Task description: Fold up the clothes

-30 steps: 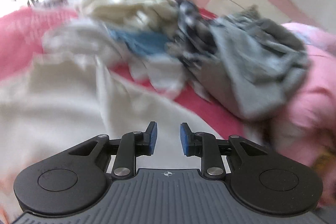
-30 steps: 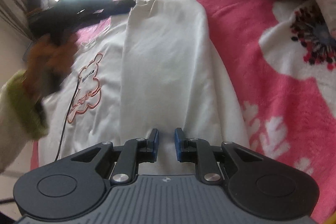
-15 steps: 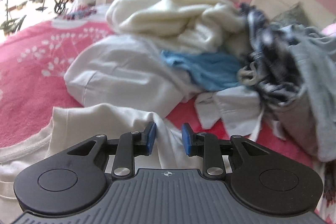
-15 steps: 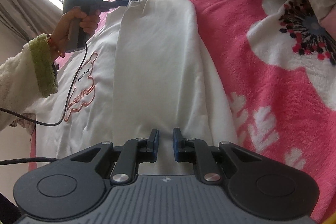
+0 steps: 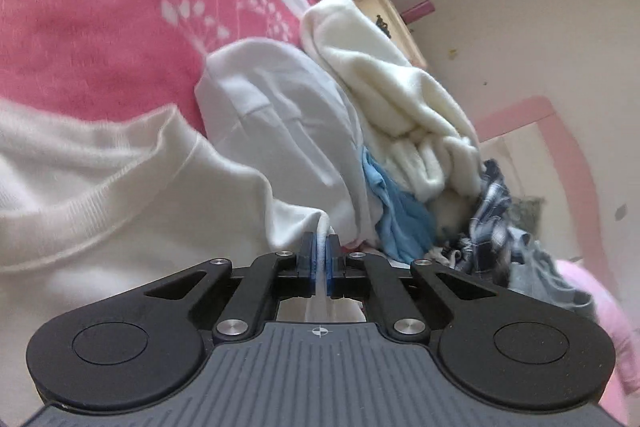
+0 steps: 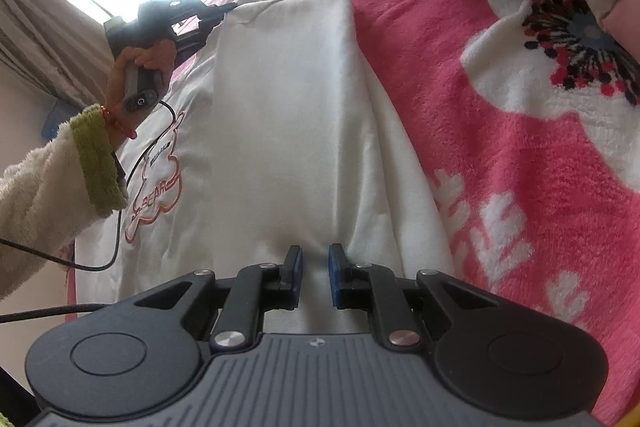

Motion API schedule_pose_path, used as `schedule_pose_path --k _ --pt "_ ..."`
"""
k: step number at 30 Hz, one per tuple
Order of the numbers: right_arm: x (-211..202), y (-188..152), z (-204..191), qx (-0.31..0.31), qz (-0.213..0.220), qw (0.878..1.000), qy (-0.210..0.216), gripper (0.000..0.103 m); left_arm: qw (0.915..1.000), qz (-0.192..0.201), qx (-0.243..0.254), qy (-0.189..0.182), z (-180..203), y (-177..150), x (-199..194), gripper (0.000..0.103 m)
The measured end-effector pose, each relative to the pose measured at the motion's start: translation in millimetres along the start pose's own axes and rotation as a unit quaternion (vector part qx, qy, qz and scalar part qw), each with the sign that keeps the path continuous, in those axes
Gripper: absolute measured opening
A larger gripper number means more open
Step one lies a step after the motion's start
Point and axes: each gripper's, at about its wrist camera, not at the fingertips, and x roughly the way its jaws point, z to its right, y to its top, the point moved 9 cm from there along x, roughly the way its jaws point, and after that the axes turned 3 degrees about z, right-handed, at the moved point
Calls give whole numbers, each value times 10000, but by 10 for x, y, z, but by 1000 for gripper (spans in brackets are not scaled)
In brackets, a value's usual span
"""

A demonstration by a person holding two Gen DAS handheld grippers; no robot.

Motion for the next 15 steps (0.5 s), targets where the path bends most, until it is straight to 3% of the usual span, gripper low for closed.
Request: schedule_pose_path --k 3,9,12,15 --pt "-7 -6 -7 -15 10 10000 -16 14 9996 26 -249 -136 -48 35 -18 3" --pt "-3 -22 -4 19 22 10000 8 13 9975 468 -531 -74 -164 337 -215 3" --pt "3 -22 -3 40 24 10000 17 13 9998 69 -133 -98 -97 298 -222 5" --pt "0 -22 10 98 27 9999 36 13 9960 -685 565 20 -18 76 -100 10"
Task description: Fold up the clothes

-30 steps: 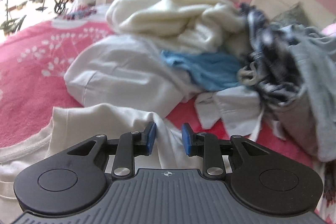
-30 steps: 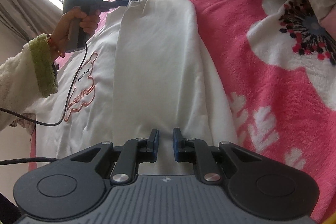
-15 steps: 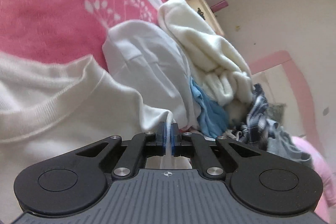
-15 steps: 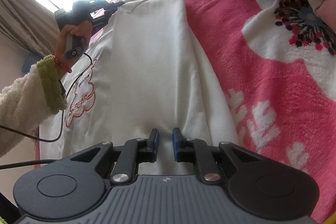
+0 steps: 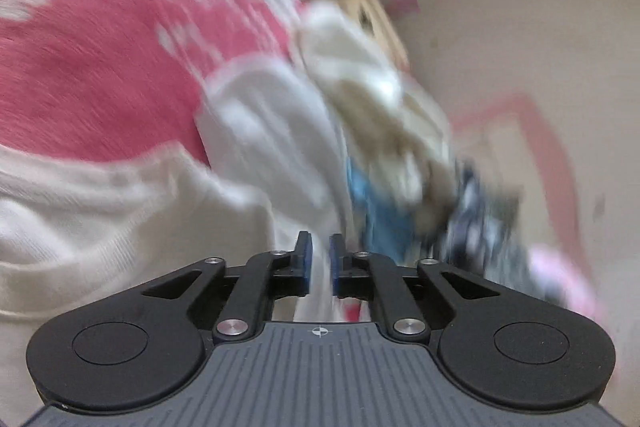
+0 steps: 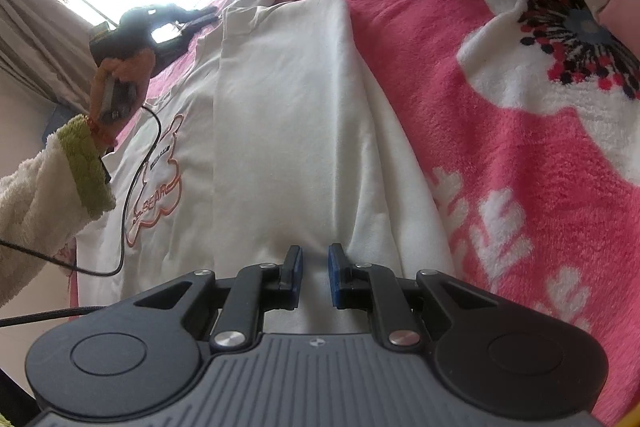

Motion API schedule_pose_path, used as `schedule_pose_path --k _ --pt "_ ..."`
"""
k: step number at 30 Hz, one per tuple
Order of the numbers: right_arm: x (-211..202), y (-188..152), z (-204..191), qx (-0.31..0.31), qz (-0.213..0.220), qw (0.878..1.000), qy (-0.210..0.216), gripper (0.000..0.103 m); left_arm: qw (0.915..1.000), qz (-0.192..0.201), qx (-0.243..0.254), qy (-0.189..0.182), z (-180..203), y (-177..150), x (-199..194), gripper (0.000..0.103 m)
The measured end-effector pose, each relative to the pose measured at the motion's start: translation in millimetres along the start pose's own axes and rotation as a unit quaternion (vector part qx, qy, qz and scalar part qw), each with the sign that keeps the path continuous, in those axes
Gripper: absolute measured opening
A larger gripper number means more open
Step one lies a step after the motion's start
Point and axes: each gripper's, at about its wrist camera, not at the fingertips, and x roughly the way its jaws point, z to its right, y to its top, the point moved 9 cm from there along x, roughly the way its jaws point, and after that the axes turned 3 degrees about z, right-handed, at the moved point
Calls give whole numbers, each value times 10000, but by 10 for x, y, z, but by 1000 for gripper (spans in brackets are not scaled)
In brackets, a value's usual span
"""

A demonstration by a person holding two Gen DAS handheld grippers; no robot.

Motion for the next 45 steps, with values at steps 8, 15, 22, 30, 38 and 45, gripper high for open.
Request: schedule_pose_path --k 8,15,22,30,38,45 --pt "4 -3 7 55 5 10000 3 13 9978 -38 -640 -188 -144 19 352 10" --pt "15 -6 14 84 6 10000 13 13 9835 567 -1665 -423 -403 208 319 9" --pt "17 -1 31 128 -37 9999 43 13 9792 869 -1764 -496 -435 381 -2 10" --pt "-225 243 -75 -15 364 9991 227 19 9979 -259 529 -282 378 -293 243 18" --pt "-118 829 -143 -378 862 9956 40 19 9996 -116 -177 191 -76 -275 341 18" --pt "189 579 96 -550 288 9968 -512 8 9990 23 -87 431 -64 -184 391 18"
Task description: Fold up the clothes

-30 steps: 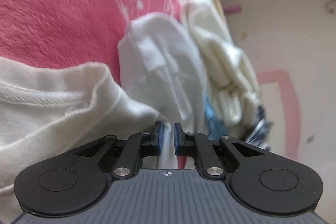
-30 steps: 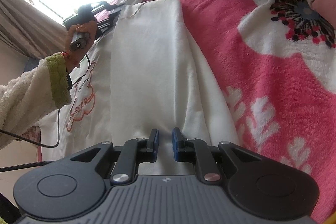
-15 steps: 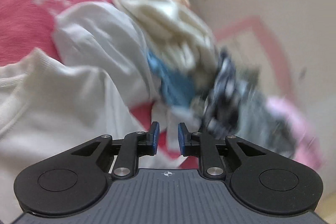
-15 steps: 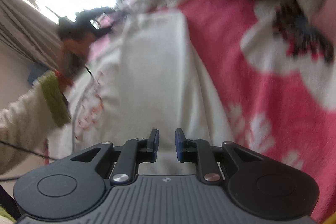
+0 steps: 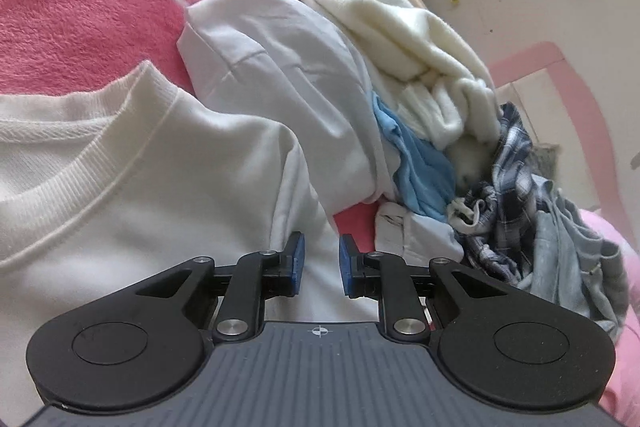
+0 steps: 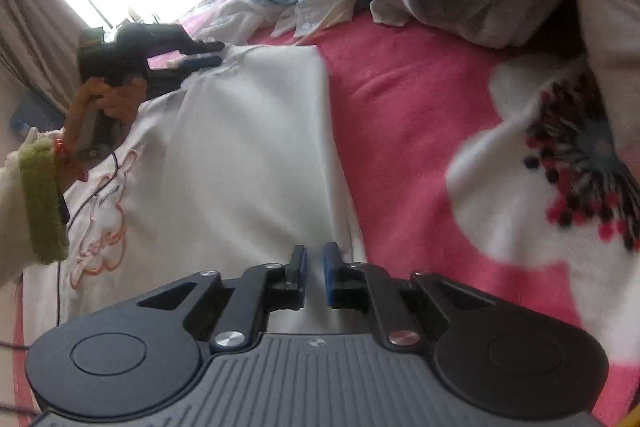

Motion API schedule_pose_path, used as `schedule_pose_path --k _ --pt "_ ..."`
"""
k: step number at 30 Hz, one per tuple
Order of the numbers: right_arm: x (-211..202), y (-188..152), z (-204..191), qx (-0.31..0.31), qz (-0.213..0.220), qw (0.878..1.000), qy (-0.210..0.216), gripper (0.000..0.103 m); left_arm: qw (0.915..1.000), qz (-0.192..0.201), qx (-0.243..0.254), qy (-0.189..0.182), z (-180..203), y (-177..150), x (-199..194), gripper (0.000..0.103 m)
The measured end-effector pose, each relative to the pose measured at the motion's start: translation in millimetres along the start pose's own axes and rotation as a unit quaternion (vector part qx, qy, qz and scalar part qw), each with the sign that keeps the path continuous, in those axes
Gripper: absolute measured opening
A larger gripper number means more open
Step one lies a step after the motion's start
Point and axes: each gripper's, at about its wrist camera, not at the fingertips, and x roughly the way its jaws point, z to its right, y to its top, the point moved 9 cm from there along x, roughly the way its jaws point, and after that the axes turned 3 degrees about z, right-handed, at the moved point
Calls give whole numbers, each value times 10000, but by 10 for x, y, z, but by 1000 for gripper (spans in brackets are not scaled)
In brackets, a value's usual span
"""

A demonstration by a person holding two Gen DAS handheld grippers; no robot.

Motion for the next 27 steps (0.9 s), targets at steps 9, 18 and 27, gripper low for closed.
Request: schedule_pose_path --k 9,18,27 --pt "-28 719 172 744 734 9927 600 44 9969 -93 720 -300 453 -296 -198 24" --pt "538 1042 -49 68 1080 9913 752 46 9757 -1375 1187 -1228 1040 -1138 -62 32" --pt "486 830 -701 -1960 1440 9678 649 46 9625 -1845 1529 -1272 1105 -1315 -77 43"
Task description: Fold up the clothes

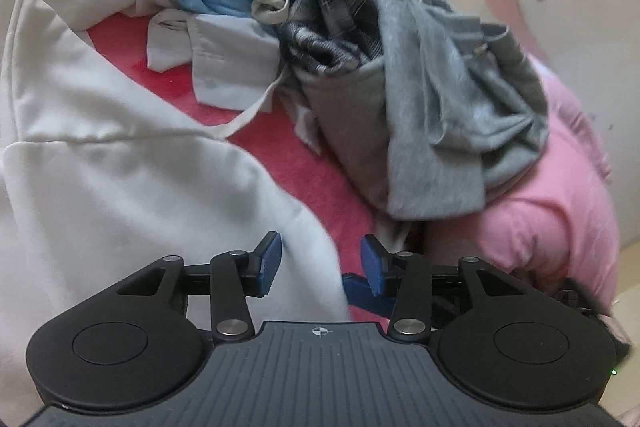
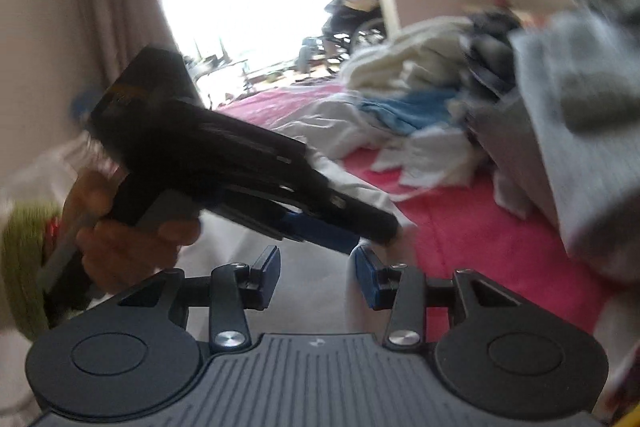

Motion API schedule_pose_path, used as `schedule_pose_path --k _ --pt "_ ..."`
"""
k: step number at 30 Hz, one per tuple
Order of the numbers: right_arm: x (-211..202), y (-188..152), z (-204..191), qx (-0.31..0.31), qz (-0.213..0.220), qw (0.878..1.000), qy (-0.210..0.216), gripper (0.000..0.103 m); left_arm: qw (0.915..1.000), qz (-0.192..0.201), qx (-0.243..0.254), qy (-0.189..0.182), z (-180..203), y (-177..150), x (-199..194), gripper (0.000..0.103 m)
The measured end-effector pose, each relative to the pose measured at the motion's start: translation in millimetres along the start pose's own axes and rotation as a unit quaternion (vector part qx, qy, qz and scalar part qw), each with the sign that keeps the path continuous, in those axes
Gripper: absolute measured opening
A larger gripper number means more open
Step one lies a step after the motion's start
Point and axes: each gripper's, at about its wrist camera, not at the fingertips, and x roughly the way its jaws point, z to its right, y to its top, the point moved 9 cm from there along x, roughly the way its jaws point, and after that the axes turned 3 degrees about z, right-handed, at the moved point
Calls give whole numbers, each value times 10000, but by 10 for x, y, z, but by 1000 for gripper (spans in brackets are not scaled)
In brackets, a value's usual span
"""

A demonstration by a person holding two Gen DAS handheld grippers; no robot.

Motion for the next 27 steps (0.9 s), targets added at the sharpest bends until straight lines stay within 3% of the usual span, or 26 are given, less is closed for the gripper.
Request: schedule_pose_path --k 2,5,9,11,13,19,21,22,27 --pt "-12 -16 -68 -281 2 9996 1 46 9998 81 139 153 -19 -18 9 41" --pt "-116 22 -65 -353 44 9993 101 45 9994 231 149 201 -68 -27 4 25" --pt "-458 149 312 293 299 9991 42 45 9992 373 -44 148 -137 -32 -45 15" --pt "-476 164 561 702 308 9969 -198 47 9990 437 -74 106 -158 -43 -83 14" --pt "-355 141 693 712 157 9965 -421 46 9988 482 -105 73 -162 -52 -120 13" --pt "199 -4 586 438 -459 9979 -123 40 9979 617 -159 -96 -141 -57 -205 12" --pt "353 -65 661 435 -564 9972 -239 38 9977 638 -156 -147 -128 -54 -214 12" --pt "408 -87 755 557 -577 9962 -331 32 9978 638 -135 -146 -124 -54 -214 12" --pt "323 -149 973 1362 -285 9901 -157 31 9990 410 -133 -85 -168 -103 -142 14"
